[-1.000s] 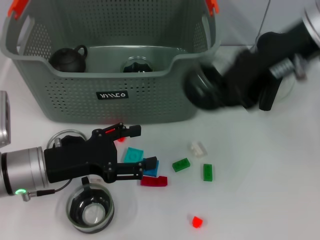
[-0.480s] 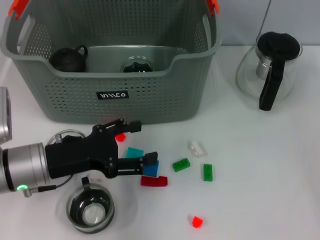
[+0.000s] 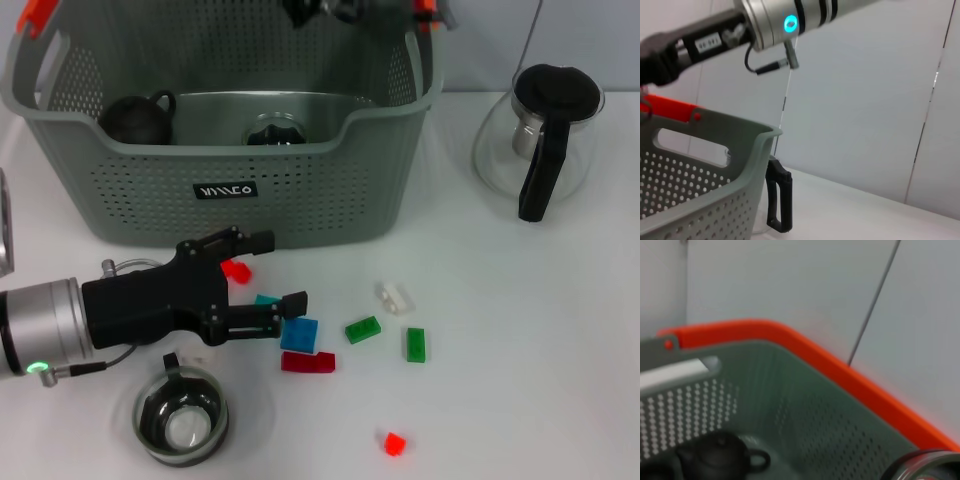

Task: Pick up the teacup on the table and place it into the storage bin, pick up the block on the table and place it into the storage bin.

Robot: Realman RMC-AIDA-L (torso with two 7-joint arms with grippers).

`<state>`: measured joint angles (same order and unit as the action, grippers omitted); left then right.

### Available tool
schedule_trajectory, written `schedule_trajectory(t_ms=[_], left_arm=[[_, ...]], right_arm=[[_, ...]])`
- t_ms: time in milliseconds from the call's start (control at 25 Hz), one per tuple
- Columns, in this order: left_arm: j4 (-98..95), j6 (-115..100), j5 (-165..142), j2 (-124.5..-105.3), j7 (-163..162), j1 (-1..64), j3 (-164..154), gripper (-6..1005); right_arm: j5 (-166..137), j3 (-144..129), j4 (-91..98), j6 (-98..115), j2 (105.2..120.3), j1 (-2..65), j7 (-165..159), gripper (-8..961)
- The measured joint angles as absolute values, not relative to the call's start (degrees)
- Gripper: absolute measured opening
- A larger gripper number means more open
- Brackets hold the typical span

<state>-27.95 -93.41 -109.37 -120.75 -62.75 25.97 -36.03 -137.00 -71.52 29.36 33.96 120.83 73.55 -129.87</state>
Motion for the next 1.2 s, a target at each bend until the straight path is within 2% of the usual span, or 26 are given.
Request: schedule_trajectory(t_ms=[1200], left_arm=[[-27.9,-92.6,-109.2,-121.24,-62.8,25.7,-36.0,917]], right_arm=[[-134.8,-80.1,23.4,32.9,121.03,72.7,-130.9,53]])
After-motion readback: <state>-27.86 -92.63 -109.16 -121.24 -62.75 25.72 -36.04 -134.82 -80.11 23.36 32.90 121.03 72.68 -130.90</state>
